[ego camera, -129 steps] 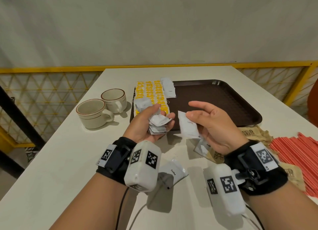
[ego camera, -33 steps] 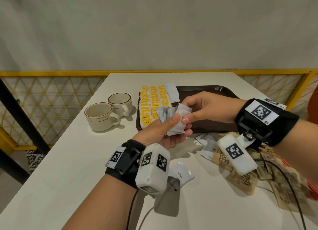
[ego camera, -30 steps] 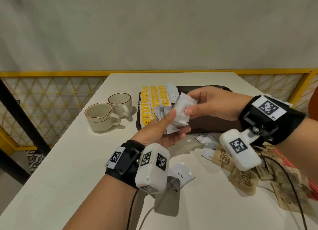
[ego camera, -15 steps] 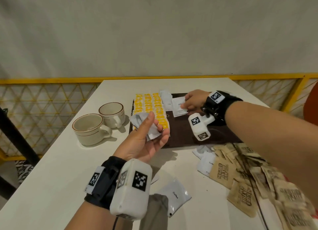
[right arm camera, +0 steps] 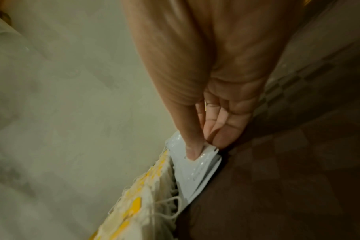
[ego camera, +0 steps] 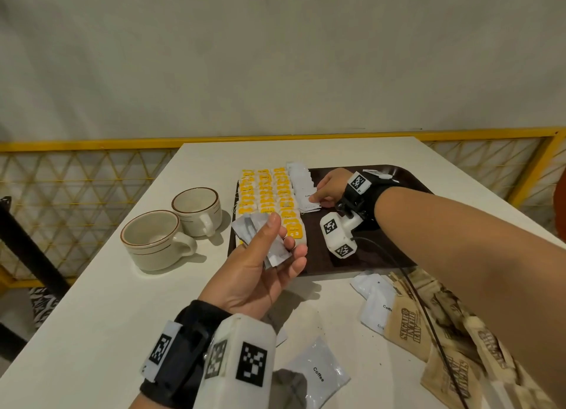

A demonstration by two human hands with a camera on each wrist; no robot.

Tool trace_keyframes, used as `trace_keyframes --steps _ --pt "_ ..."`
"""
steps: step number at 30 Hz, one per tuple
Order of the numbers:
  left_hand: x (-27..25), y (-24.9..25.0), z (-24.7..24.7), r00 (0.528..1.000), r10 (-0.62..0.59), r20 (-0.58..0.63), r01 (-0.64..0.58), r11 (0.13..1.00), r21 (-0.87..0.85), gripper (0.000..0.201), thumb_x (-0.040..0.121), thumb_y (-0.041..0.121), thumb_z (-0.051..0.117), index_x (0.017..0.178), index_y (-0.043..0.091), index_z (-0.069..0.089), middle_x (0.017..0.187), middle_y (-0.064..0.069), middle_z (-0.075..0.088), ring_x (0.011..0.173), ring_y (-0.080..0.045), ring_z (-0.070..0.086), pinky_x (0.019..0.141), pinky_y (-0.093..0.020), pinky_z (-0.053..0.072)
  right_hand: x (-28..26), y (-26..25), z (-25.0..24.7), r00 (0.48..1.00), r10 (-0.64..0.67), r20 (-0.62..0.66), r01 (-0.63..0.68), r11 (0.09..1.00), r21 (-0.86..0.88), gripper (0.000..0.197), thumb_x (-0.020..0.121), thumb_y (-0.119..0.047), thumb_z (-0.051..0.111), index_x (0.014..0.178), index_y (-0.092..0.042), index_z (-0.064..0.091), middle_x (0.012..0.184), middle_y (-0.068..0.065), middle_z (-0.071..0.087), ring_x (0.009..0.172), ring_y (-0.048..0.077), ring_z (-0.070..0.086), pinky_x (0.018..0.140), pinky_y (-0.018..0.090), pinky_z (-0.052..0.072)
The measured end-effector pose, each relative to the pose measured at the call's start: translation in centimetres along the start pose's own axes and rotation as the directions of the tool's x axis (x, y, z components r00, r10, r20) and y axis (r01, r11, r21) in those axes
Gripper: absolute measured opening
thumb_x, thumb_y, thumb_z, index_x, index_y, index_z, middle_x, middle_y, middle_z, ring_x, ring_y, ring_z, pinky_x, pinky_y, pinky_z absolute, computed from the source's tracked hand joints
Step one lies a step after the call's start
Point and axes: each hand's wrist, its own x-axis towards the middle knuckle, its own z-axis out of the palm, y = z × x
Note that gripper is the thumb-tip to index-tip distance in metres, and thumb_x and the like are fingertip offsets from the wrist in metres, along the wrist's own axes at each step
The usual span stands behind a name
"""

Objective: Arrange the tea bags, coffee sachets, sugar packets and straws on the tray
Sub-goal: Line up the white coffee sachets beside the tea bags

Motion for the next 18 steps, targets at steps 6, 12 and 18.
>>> trace_keyframes --steps 6,12,18 --pt "0.0 0.0 0.0 1.0 -0.001 -0.008 0.001 1.0 0.003 0.033 0.059 0.035 0.071 0.079 0.011 0.059 0.068 -0.005 0.058 0.063 -0.019 0.064 0.061 -0.027 0.057 -2.0 -1.1 -0.1 1.0 -0.02 0.0 0.02 0.999 -0.049 0.028 0.062 -0.027 0.087 0.072 -0.016 0.063 0.09 0.01 0.07 0.1 0.031 0.066 0.094 0.045 0.053" --pt "0.0 0.0 0.1 1.0 0.003 0.005 -0.003 1.0 0.024 0.034 0.059 0.036 0.07 0.08 0.011 0.057 0.067 -0.005 0.058 0.062 -0.018 0.064 0.062 -0.027 0.057 -2.8 -1.5 0.6 0.999 -0.054 -0.002 0.053 0.99 -0.13 0.035 0.067 -0.023 0.086 0.082 -0.009 0.059 0.091 0.015 0.061 0.083 0.027 0.059 0.094 0.047 0.051" --pt "-0.1 -0.1 0.1 1.0 0.014 0.0 -0.014 0.999 0.028 0.035 0.059 0.035 0.071 0.082 0.011 0.057 0.067 -0.006 0.059 0.062 -0.019 0.064 0.062 -0.027 0.057 -2.1 -1.4 0.9 0.997 -0.051 -0.056 0.041 0.986 -0.163 0.039 0.07 -0.021 0.084 0.096 0.002 0.067 0.104 0.019 0.069 0.1 0.034 0.066 0.091 0.047 0.054"
